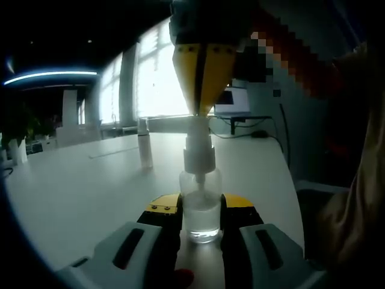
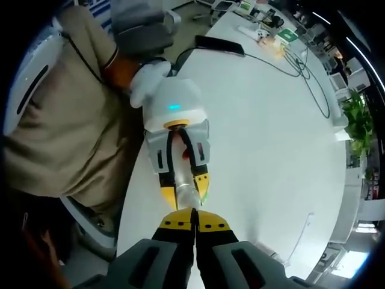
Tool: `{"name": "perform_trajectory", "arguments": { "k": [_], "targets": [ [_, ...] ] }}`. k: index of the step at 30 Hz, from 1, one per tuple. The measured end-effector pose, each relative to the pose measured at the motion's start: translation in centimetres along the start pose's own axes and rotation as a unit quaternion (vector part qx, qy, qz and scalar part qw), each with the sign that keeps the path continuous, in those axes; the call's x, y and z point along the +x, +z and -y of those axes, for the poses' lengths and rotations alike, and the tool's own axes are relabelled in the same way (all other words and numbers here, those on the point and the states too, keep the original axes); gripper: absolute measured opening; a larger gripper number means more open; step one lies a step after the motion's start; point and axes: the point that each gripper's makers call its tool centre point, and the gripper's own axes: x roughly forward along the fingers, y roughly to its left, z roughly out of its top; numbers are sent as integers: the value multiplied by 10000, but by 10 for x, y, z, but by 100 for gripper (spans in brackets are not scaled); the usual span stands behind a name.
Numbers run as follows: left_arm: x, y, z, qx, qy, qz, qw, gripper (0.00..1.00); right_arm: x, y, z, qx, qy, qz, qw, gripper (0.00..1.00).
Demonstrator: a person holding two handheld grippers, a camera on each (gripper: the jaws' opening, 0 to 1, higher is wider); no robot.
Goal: Clamp pump bottle remove cover press pump head put on cover
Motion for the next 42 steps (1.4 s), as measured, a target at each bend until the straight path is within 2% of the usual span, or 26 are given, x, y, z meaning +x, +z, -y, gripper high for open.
{"name": "perform_trajectory", "arguments": {
  "k": [28, 34, 42],
  "targets": [
    [-1, 0, 0, 18, 2, -3, 10000, 15, 4, -1, -3, 121, 70, -114, 9998, 0],
    [-1, 0, 0, 20, 1, -4, 10000, 15, 6, -1, -5, -100, 47, -234, 9997, 0],
    [-1, 0, 0, 21, 2, -7, 10000, 15, 7, -1, -6, -59, 112, -204, 9997, 0]
  ]
}}
